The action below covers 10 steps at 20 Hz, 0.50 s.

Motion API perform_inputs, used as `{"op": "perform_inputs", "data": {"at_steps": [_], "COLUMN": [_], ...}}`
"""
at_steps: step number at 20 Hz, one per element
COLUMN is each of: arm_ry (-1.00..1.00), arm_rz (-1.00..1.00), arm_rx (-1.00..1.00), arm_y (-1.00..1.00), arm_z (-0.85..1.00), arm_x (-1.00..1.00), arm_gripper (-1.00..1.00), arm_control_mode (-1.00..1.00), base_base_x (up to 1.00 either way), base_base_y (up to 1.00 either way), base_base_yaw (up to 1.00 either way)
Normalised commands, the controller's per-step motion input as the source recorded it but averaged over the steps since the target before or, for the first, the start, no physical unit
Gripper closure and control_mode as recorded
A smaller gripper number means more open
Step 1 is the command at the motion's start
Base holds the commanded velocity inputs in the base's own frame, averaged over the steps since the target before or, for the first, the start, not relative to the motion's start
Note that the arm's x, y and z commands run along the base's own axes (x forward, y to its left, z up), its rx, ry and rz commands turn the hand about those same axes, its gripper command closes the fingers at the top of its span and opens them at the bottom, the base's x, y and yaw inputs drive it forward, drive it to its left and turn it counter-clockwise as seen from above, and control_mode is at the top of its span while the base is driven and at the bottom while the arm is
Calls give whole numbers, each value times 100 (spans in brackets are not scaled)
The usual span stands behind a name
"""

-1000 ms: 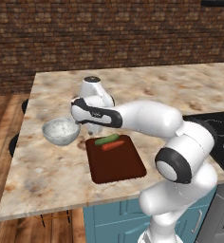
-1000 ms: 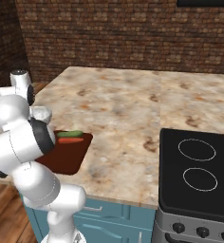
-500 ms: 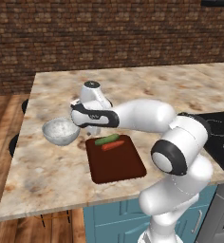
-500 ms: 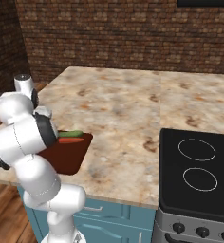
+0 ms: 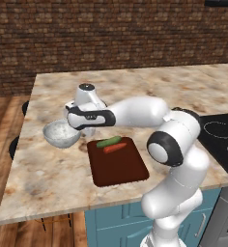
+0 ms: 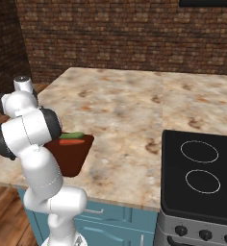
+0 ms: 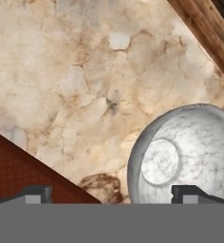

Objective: Place the two vegetables and bowl onto the tray for setting up a vegetable dip station.

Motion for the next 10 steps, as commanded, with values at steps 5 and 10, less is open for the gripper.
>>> {"op": "perform_inputs", "data": {"at_steps": [5,10], "arm_ry": [0,0], "arm_rz": [0,0], "arm_rx": [0,0], "arm_y": [18,5], "arm_z": [-9,-12], "arm_x": [22,20], "arm_gripper": [-100,-100], "arm_control_mode": [-100,-100], "base_base_x": [0,0], "base_base_y": [0,0], "base_base_yaw": [0,0]}}
